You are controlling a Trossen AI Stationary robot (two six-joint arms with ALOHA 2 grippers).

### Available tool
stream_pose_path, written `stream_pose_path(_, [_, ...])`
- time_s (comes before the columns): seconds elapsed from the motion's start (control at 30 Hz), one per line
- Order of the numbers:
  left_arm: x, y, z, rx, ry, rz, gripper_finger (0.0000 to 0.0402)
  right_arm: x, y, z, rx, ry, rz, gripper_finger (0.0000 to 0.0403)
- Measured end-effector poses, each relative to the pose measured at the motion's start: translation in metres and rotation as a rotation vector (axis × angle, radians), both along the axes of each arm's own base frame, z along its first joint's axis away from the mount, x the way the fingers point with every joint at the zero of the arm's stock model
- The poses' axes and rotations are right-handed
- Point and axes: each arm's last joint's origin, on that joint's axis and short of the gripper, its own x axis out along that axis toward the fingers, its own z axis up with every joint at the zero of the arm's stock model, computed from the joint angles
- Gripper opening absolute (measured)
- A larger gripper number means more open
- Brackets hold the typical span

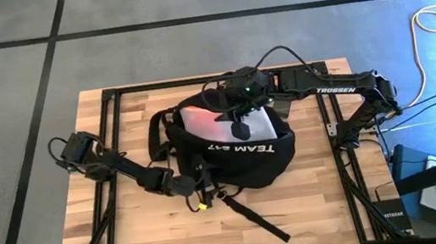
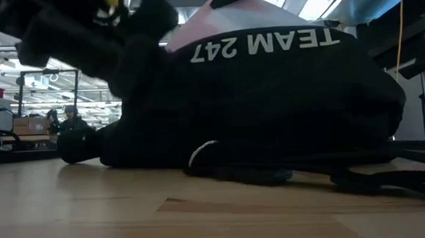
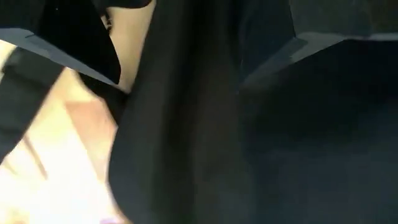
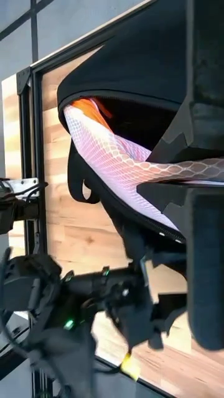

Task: Unpack backpack
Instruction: Remove the zipper pouch from the black backpack

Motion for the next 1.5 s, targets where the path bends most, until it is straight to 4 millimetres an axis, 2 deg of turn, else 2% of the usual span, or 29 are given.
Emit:
stream_pose_path(0.17, [0.005,0.012,-0.025,0.005,0.069,0.061,0.0316,0.000,0.000,0.000,0.000,-0.004,0.001,0.0000])
stream_pose_path(0.43, [0.006,0.028,-0.035,0.023,0.087,0.209,0.0316,0.003,0.003,0.005,0.101,-0.055,0.040,0.0000])
stream_pose_path(0.63, [0.005,0.048,-0.041,0.009,0.140,0.291,0.0316,0.002,0.008,0.029,0.158,-0.116,0.059,0.0000])
stream_pose_path(0.73, [-0.002,0.060,-0.047,-0.016,0.159,0.347,0.0316,0.001,0.017,0.043,0.196,-0.153,0.138,0.0000])
stream_pose_path(0.9, [-0.010,0.073,-0.054,-0.043,0.158,0.437,0.0316,-0.002,0.039,0.059,0.226,-0.185,0.247,0.0000])
stream_pose_path(1.2, [-0.012,0.084,-0.055,-0.003,0.166,0.490,0.0316,-0.007,0.092,0.053,0.206,-0.108,0.382,0.0000])
stream_pose_path(1.33, [-0.012,0.093,-0.055,0.020,0.178,0.502,0.0316,-0.012,0.122,0.042,0.135,-0.053,0.392,0.0000])
stream_pose_path(1.5, [-0.012,0.105,-0.054,0.115,0.223,0.507,0.0316,-0.023,0.154,0.016,0.048,0.074,0.365,0.0000])
